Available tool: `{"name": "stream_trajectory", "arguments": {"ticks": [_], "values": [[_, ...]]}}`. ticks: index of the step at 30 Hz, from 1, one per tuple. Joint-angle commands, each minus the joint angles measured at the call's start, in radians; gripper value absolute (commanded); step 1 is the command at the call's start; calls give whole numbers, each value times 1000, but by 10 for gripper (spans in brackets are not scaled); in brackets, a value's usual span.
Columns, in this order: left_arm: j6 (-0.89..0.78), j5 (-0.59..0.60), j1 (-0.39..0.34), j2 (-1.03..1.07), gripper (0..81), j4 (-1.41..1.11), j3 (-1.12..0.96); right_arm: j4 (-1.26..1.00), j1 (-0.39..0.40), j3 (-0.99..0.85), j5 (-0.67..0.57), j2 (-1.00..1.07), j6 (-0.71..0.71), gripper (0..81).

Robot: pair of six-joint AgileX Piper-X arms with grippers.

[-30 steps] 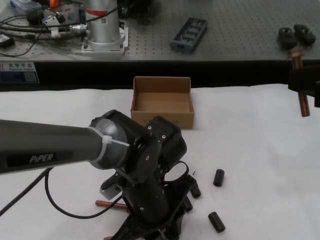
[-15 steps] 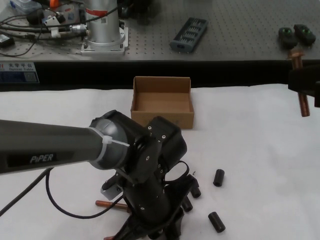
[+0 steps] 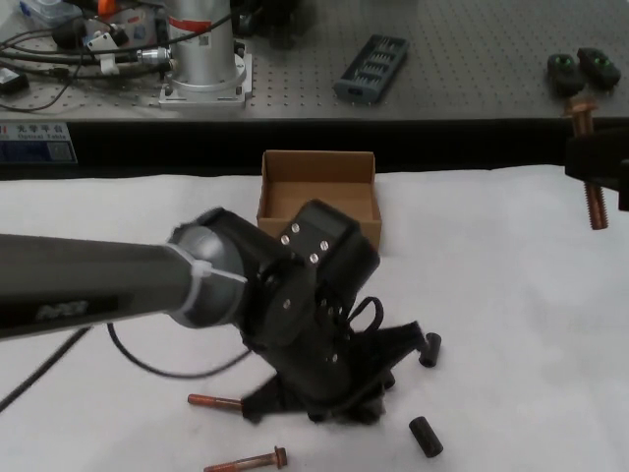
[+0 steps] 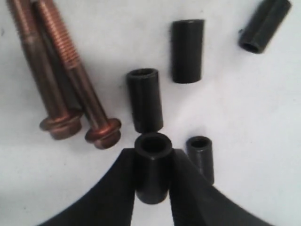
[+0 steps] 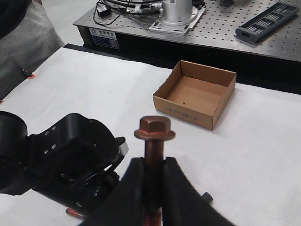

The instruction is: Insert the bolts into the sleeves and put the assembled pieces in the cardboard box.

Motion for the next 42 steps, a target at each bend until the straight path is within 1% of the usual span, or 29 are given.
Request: {"name": "stream_trajectory", "arguments": {"ticks": [1, 5, 9, 15, 19, 24, 30, 36, 42], "values": [[164, -50, 2, -67, 132, -41, -6, -28, -7, -4, -24, -4, -9, 24], [332, -38, 2, -113, 132, -81, -6, -88, -7, -4, -94, -4, -9, 24], [442, -47, 2, -150, 132, -81, -4, -114, -7, -7, -126, -4, -9, 24], [535, -49, 2, -197, 132, -81, 2, -114, -29, -13, -126, -4, -7, 24], [583, -55, 2, -272, 132, -112, 63, -114, -62, -13, -179, -4, 9, 24], [584, -86, 2, -419, 132, -216, 220, -125, -95, 2, -225, 0, 6, 24], [584, -90, 2, -584, 132, -356, 388, -212, -106, 67, -348, 43, 12, 24], [579, -90, 2, -671, 132, -527, 532, -424, -106, 165, -463, 94, 120, 24], [528, -90, 2, -694, 132, -747, 670, -639, -106, 233, -508, 124, 220, 24]]}}
